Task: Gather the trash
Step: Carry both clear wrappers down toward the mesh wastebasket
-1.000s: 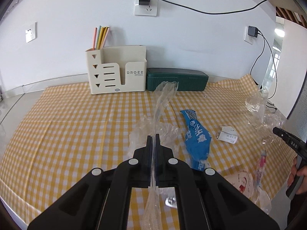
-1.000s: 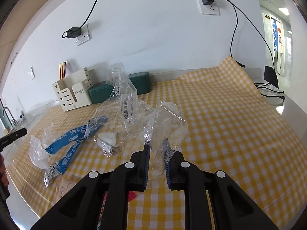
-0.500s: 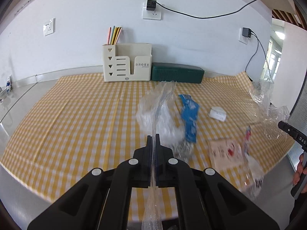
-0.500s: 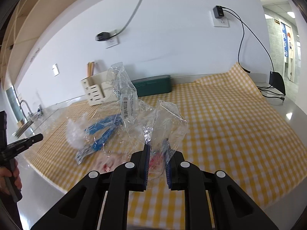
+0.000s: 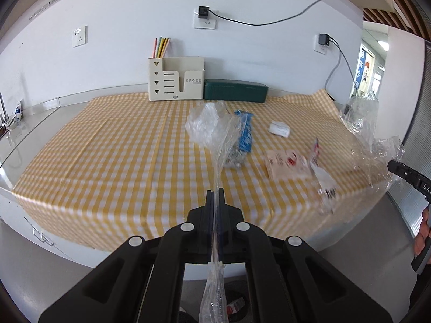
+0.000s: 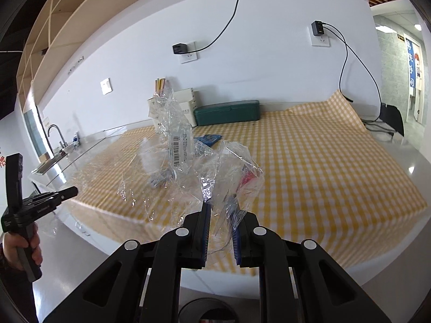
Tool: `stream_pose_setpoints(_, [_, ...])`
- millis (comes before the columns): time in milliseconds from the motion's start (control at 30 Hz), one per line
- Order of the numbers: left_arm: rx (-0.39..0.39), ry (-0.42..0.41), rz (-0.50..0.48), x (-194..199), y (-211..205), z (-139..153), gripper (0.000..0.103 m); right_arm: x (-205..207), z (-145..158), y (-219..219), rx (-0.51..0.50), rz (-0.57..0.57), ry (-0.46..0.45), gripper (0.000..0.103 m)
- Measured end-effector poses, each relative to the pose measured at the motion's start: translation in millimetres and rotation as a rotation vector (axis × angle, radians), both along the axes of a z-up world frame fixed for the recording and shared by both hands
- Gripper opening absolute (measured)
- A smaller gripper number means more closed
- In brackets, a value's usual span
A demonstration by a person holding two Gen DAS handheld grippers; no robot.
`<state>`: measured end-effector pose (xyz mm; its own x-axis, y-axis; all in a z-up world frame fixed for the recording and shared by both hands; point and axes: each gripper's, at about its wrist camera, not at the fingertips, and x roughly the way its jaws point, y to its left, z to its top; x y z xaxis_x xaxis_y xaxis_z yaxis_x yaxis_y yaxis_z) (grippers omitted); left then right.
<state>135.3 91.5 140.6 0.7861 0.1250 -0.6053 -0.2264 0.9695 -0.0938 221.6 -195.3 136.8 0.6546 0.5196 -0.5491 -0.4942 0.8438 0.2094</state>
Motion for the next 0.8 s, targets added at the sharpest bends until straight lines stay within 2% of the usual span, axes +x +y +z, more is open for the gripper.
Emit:
stream_pose_setpoints(200, [-0.005,0.03,-0.05,-32.6,-17.3,-15.5,0.003,-54.5,-13.0,-3.7,-0.003,0.001,0.03,0.018])
stream_pose_setpoints(433, [-0.024,0.079,-0.107,-66.9,-40.2,-47.3,0.003,-108.3,-36.2,-4.6,-0.034,0.004,0.082,0.018])
stream_pose_setpoints(800, [-0.071,0.173,-0.169,-98.7,-61.3,-110.8,0.003,-143.6,-89.2,1.5,-0.063,0.006,0.212,0.018])
